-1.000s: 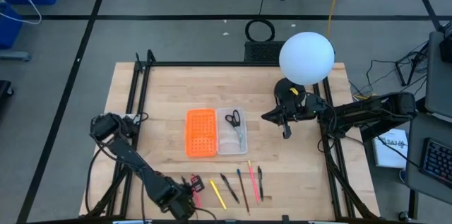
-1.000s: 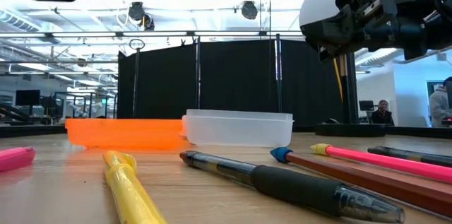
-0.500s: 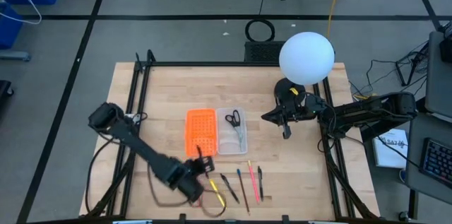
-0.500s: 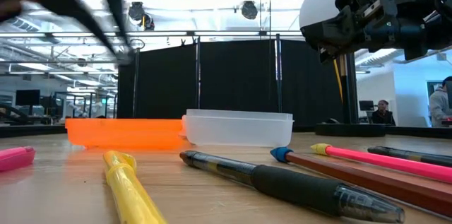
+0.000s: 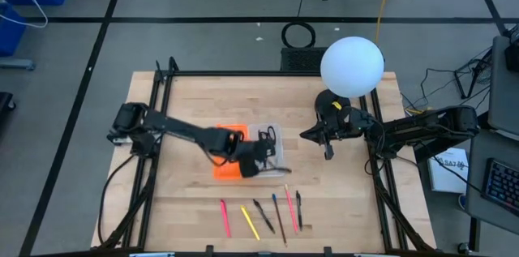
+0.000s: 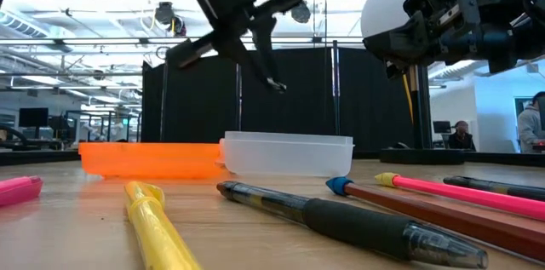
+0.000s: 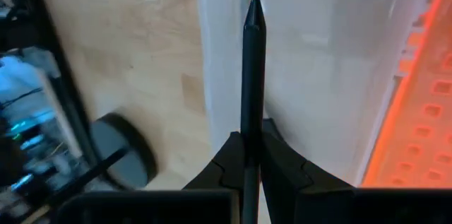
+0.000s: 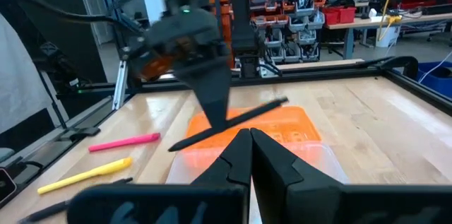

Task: Pick & place school supplies into a supply box
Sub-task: Put the black pen into the transparent supply box

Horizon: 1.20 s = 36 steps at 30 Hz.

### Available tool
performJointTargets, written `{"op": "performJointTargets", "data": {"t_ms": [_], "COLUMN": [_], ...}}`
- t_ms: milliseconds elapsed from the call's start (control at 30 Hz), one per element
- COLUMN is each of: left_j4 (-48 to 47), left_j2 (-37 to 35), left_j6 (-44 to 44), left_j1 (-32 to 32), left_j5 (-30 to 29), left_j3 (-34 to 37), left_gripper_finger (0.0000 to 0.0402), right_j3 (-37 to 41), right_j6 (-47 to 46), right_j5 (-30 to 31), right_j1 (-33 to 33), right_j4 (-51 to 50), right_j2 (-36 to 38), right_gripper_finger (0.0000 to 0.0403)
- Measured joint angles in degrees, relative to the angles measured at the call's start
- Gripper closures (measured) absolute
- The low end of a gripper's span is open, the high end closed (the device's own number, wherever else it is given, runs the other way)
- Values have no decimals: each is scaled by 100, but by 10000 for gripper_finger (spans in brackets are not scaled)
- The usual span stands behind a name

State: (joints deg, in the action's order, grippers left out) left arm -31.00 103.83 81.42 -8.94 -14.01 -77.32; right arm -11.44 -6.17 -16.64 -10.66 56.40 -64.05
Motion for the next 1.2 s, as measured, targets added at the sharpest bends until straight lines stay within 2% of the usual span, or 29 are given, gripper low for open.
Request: {"op": "performJointTargets", "data": {"t_ms": [133,267,600,1200], "left_j4": [-39,13,159,113], "left_j2": [109,298,817,820], "left_j6": [121,408,690,655], "left_j1": [404,648,866,860], "left_j5": [707,976,1151,1160], "left_j3": [-2,-2,0,0], "left_gripper_finger": [375,372,370,374], "right_j3": [0,0,0,0], "right_j6": [-48,-61,-214,-214], "right_j5": [0,0,0,0], "right_j1": [0,0,66,101], "right_j4": [7,-21,-96,-153], "right_j2": [1,0,1,0], "right_gripper_finger": [403,403,403,403]}}
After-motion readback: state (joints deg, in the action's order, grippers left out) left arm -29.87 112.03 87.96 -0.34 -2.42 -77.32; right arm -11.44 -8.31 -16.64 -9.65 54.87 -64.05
